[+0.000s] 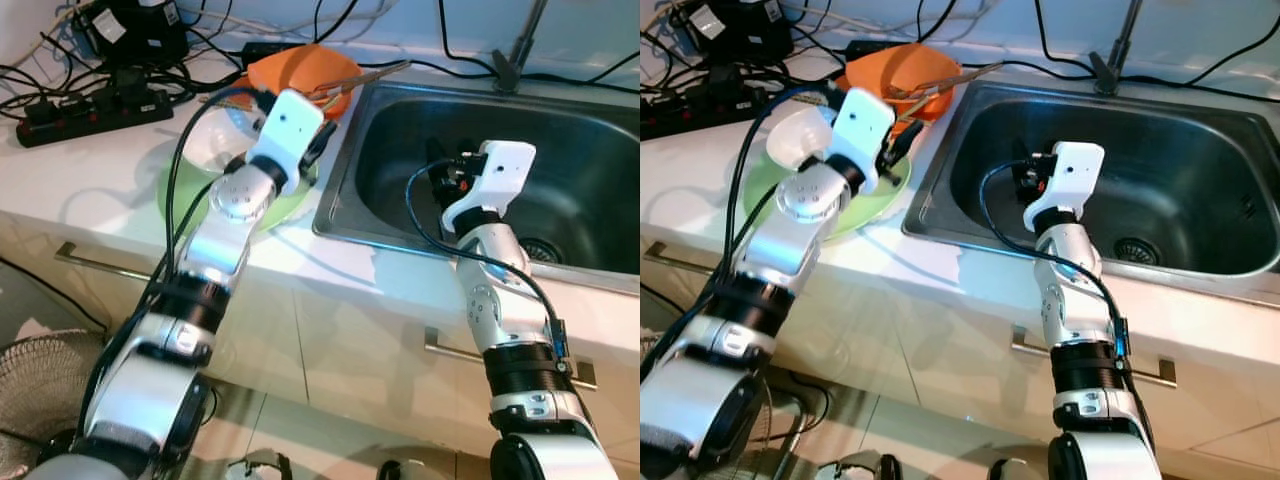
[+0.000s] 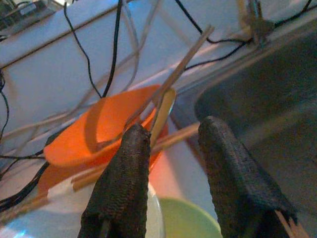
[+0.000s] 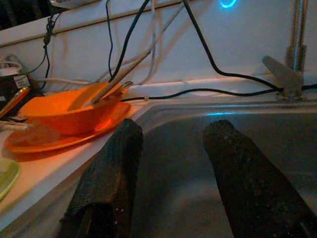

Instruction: Kitchen organization

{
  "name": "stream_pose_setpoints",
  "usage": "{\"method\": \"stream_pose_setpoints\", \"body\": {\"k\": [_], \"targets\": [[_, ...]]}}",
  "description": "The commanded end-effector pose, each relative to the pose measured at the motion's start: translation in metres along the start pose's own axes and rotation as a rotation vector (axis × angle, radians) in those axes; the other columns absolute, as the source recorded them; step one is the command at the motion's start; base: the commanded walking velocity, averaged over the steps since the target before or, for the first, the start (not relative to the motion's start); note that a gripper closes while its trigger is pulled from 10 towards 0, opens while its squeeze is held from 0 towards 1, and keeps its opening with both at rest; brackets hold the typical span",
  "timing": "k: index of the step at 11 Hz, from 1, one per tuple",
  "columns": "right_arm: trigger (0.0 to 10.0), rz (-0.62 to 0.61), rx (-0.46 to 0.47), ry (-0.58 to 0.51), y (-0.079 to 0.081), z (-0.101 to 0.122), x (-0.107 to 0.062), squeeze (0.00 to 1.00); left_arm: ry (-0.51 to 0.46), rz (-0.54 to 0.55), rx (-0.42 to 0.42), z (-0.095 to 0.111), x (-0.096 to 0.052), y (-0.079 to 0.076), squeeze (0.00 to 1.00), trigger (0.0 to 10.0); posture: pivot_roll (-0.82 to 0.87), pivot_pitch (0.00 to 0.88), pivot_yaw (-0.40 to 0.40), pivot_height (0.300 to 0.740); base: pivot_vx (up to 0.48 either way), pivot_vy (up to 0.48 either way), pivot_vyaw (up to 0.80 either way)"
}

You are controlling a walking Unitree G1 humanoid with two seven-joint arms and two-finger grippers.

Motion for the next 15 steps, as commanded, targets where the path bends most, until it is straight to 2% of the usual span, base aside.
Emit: {"method": "stream_pose_setpoints", "body": {"k": [1,4,10,15], "targets": [[10.0,0.009,0.008,-0.008,0.003,0.002,0.0,0.0,0.016,-0.015,0.047,-0.001,-0.003,-0.005,0.0,10.0,0.1,0.051,0.072,0.74,0.0,0.0,0.0],[10.0,0.006,0.004,-0.011,0.002,0.004,0.001,0.0,0.068,-0.033,0.054,-0.011,-0.016,-0.011,0.0,10.0,0.1,0.053,0.072,0.74,0.0,0.0,0.0],[10.0,0.0,0.003,-0.005,-0.001,0.004,0.002,0.0,0.136,-0.008,0.07,-0.014,-0.04,0.002,0.0,10.0,0.12,0.064,0.065,0.74,0.0,0.0,0.0],[10.0,-0.001,0.005,-0.006,-0.002,0.004,0.004,0.0,0.198,-0.045,0.039,-0.023,-0.05,-0.004,0.0,10.0,0.12,0.063,0.062,0.74,0.0,0.0,0.0]]}}
Point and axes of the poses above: a point about 5 cm out from each wrist's last joint towards the gripper, its own x axis pointing out of the wrist towards the gripper, its own z axis along the axis of the wrist's last joint, y = z × x, the point moved 4 cm from there along x, pointing out of the wrist towards the gripper, and after that the axes turned 15 degrees about x, right-handed, at the moved point
